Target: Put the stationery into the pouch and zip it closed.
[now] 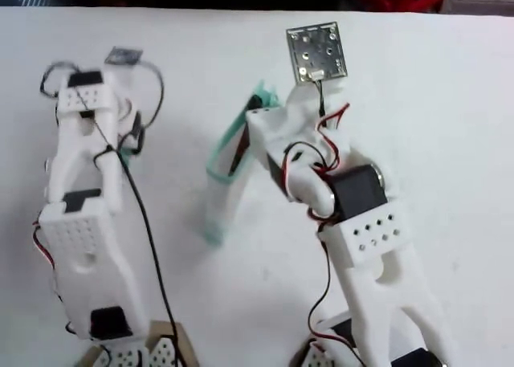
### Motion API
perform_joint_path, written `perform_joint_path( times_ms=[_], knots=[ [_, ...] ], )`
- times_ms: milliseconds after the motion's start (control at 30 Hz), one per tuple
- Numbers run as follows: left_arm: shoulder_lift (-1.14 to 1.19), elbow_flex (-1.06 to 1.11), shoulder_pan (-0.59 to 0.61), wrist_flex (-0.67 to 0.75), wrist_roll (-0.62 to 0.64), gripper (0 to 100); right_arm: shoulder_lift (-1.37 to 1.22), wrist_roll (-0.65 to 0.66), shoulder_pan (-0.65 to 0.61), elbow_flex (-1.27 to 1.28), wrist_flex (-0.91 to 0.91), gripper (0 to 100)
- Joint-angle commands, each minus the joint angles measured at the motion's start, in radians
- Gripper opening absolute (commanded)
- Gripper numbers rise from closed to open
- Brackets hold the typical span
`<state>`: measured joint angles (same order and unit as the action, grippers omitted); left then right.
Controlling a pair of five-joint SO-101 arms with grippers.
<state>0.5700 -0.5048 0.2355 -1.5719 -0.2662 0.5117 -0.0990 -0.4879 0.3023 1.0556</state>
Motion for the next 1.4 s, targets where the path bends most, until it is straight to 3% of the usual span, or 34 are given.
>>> perform_joint_path(
  times_ms=[0,300,433,600,733,1000,1167,1367],
  knots=[
    [-0.255,-0.199,-0.067,-0.222,-0.006,2,-0.015,-0.002,-0.005,0.035,0.022,24.7],
    [-0.871,-0.21,-0.202,-0.213,0.0,2,-0.008,-0.002,-0.007,0.1,-0.039,24.7],
    [-1.095,-0.189,-0.289,-0.215,0.094,2,-0.005,-0.002,-0.005,0.114,-0.053,24.7],
    [-1.32,0.034,-0.506,-0.183,0.176,2,-0.004,-0.002,-0.007,0.112,-0.051,24.7],
    [-1.475,0.298,-0.661,0.043,0.284,2,0.002,-0.002,-0.004,0.104,-0.047,24.7],
    [-1.658,0.977,-0.708,0.842,0.35,2,0.147,-0.002,-0.002,0.137,0.001,24.7],
    [-1.687,1.157,-0.71,0.968,0.356,2,0.166,0.0,-0.002,0.199,-0.07,24.7],
    [-1.692,1.212,-0.73,1.042,0.404,2,0.173,0.063,-0.005,0.206,-0.073,24.7]
  ],
)
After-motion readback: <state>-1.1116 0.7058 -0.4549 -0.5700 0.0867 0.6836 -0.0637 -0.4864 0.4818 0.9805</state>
